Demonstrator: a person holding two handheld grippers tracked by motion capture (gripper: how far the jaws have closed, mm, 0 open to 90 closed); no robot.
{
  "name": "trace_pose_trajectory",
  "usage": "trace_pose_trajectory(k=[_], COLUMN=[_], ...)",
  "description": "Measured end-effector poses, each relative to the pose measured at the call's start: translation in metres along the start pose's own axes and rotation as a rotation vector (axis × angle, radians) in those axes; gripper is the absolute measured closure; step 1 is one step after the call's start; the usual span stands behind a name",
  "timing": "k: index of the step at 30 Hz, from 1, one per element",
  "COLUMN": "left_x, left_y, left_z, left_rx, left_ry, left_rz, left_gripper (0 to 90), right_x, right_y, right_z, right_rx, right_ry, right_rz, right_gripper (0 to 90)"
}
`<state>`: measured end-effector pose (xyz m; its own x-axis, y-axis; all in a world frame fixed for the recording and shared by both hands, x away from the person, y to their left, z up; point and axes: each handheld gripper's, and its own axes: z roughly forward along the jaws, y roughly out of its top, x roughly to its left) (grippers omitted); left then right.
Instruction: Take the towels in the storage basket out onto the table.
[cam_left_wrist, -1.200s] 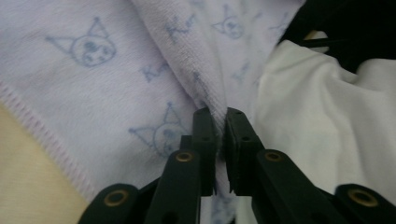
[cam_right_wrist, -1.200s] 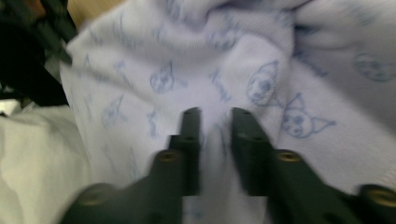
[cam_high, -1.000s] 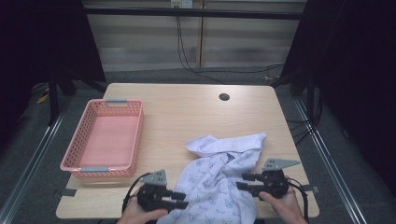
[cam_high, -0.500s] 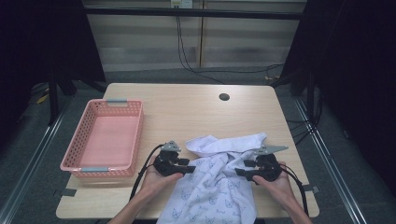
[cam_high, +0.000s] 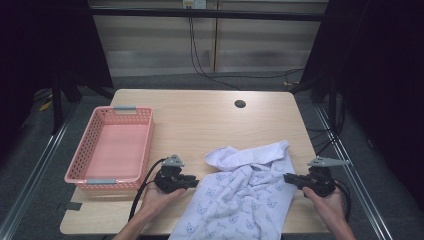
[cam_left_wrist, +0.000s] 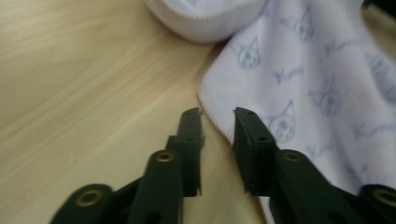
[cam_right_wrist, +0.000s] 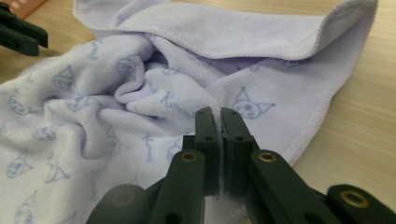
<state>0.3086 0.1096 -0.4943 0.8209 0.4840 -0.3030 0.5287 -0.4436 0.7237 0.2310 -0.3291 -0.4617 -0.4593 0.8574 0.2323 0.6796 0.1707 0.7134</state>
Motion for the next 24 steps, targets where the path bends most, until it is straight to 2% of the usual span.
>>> trace_pose_trajectory(k=[2, 3, 4, 5, 7, 9, 10, 11, 12, 13, 14, 15, 16, 17, 19, 21, 24], left_x=[-0.001, -0.001, -0.001, -0.003, -0.010, -0.011, -0.013, -0.013, -0.019, -0.019, -0.021, -0.023, -0.024, -0.024, -0.021, -0.015, -0.015], left_y=[0.003, 0.006, 0.008, 0.009, 0.011, 0.011, 0.011, 0.011, 0.010, 0.010, 0.009, 0.009, 0.009, 0.009, 0.007, 0.005, 0.000], left_z=[0.004, 0.007, 0.012, 0.016, 0.028, 0.031, 0.035, 0.035, 0.034, 0.034, 0.033, 0.032, 0.029, 0.029, 0.025, 0.010, -0.021], left_rx=[-0.010, -0.022, -0.026, -0.019, 0.034, 0.032, 0.040, 0.040, 0.061, 0.061, 0.077, 0.084, 0.103, 0.103, 0.087, 0.053, 0.009], left_ry=[-0.010, -0.014, -0.010, -0.030, -0.002, 0.007, 0.018, 0.018, 0.026, 0.026, 0.025, 0.037, 0.064, 0.064, 0.064, 0.052, 0.055], left_rz=[0.005, 0.007, 0.003, 0.012, 0.071, 0.074, 0.104, 0.104, 0.156, 0.156, 0.182, 0.194, 0.193, 0.193, 0.157, 0.108, 0.099], left_gripper=[60.8, 60.8, 56.6, 54.4, 54.3, 54.3, 54.5, 56.5, 65.8, 77.5, 86.8, 86.8, 88.4, 88.7, 88.8, 88.9, 88.9], right_x=[-0.001, -0.003, -0.003, -0.003, 0.000, 0.001, 0.001, 0.001, 0.002, 0.002, 0.002, 0.002, 0.001, 0.001, 0.001, 0.001, -0.001], right_y=[-0.003, -0.005, -0.007, -0.008, -0.008, -0.007, -0.005, -0.005, -0.005, -0.005, -0.004, -0.004, -0.004, -0.004, -0.003, -0.002, -0.001], right_z=[-0.002, -0.002, -0.001, 0.001, 0.006, 0.008, 0.010, 0.010, 0.012, 0.012, 0.013, 0.013, 0.014, 0.014, 0.012, 0.009, -0.002], right_rx=[-0.003, -0.001, 0.001, -0.003, 0.009, 0.011, 0.008, 0.008, 0.004, 0.004, 0.005, 0.005, 0.003, 0.003, -0.004, -0.016, -0.042], right_ry=[-0.002, 0.009, 0.008, 0.023, 0.030, 0.035, 0.049, 0.049, 0.059, 0.059, 0.069, 0.069, 0.072, 0.072, 0.071, 0.069, 0.057], right_rz=[0.007, 0.016, 0.014, 0.011, -0.002, -0.003, -0.007, -0.007, -0.007, -0.007, -0.008, -0.008, -0.005, -0.005, -0.003, -0.009, -0.017], right_gripper=[87.2, 87.1, 87.1, 87.1, 86.9, 86.8, 86.5, 86.5, 86.4, 86.4, 86.3, 86.3, 86.3, 86.3, 86.4, 86.5, 86.6])
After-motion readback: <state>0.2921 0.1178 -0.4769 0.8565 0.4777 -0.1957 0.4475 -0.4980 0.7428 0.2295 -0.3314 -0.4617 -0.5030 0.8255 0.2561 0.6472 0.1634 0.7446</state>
